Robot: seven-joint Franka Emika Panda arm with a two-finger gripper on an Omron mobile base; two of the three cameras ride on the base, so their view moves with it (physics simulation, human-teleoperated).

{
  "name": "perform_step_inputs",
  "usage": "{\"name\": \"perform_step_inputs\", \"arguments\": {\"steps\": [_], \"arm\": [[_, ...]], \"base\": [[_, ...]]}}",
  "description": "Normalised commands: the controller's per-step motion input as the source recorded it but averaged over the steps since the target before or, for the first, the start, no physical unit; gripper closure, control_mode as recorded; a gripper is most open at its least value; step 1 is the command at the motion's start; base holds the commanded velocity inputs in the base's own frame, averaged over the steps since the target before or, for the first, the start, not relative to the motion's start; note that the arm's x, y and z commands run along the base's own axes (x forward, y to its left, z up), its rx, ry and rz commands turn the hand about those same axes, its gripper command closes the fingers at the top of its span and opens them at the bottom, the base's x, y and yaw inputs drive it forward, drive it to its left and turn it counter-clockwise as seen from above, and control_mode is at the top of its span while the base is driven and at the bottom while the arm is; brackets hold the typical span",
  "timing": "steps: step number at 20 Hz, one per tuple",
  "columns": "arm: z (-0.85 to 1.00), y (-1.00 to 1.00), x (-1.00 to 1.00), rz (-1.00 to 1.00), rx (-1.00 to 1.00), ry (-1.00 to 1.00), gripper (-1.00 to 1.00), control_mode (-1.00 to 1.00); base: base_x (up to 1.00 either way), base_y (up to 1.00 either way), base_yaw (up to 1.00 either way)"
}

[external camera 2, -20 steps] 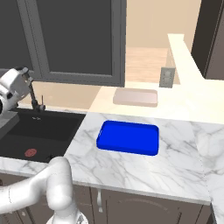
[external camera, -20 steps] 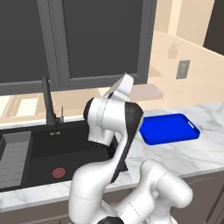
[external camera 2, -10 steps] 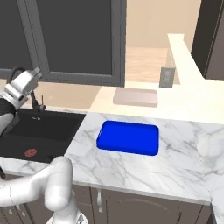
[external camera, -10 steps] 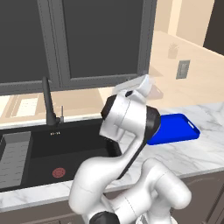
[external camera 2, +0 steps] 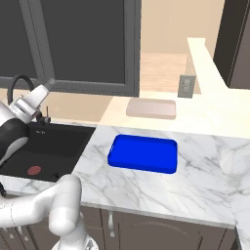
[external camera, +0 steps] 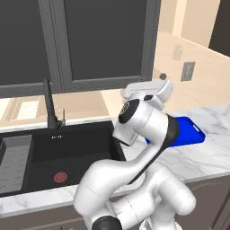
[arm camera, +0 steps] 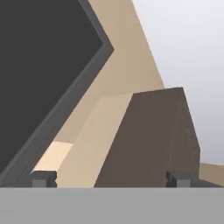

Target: Pick up all produce items and place them in the sink. Turn on the sink faucet to wash them. Then turn the sink off and put them in the tray.

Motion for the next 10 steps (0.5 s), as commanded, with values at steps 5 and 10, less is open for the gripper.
{"name": "perform_step_inputs", "arguments": {"steps": [5,10], "arm": [[0.23,0.75,0.07,0.00,0.32,-0.23,-1.00,-1.00],[0.28,0.88,0.10,0.00,0.31,-0.24,-1.00,-1.00]], "base": [[0.00,0.00,0.00],[0.00,0.00,0.00]]}}
